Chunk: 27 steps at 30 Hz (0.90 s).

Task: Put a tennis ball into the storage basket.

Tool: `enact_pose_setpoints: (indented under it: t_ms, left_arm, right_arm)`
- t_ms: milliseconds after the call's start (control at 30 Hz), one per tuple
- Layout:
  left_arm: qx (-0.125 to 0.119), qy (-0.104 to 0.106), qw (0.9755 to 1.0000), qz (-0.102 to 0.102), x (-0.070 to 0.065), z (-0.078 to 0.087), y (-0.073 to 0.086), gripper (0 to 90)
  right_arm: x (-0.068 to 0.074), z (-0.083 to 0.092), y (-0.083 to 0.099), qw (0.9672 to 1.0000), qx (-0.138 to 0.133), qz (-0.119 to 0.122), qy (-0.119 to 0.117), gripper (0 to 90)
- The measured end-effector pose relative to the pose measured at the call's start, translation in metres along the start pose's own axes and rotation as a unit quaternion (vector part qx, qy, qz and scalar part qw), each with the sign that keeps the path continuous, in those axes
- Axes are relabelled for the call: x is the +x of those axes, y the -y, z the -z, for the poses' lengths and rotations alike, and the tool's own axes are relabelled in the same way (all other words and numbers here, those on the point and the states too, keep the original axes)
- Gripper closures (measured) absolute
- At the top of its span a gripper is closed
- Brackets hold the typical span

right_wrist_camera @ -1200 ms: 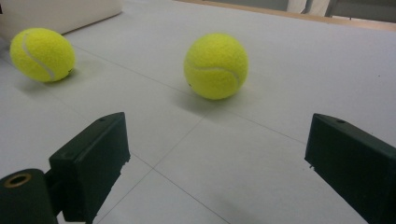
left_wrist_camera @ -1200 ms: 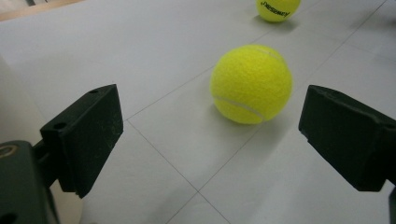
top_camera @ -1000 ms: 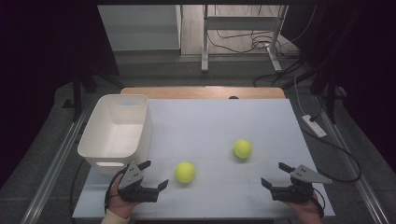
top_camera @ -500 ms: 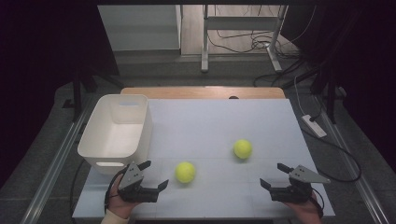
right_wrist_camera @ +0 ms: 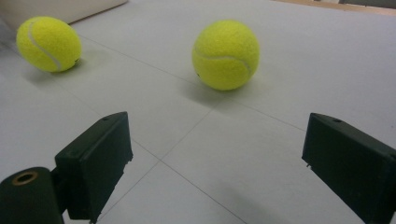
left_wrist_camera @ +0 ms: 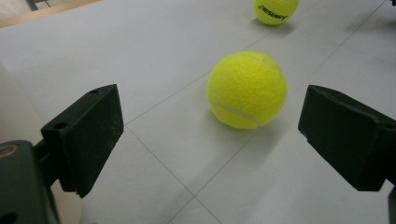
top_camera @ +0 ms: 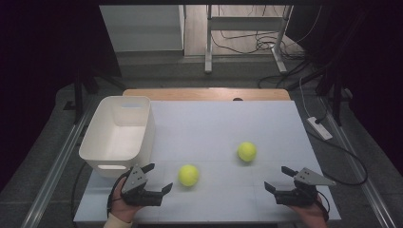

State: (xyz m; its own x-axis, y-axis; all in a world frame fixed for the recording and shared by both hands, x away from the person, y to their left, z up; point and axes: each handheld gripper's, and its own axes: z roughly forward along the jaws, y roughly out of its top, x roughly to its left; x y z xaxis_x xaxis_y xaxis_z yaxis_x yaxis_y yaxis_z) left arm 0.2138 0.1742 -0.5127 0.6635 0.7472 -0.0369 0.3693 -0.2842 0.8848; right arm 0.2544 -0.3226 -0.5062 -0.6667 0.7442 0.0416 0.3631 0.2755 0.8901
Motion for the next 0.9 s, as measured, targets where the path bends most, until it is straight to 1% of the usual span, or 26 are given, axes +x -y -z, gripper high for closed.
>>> enact_pose_setpoints:
  t_ms: [200, 567, 900]
  left_arm:
    - [-0.001, 0.0, 1.0, 0.001, -0.002, 0.0, -0.004, 7.6]
    - [0.012, 0.007, 0.9999, -0.008, -0.008, -0.005, -0.014, 7.7]
    - [0.014, 0.01, 0.9998, -0.008, -0.009, -0.007, -0.022, 7.8]
  right_arm:
    - [0.0, 0.0, 0.0, 1.0, 0.0, 0.001, 0.0, 8.2]
    - [0.0, 0.0, 0.0, 1.0, 0.0, 0.001, 0.002, 8.2]
    - [0.001, 0.0, 0.0, 1.0, 0.0, 0.005, 0.003, 8.2]
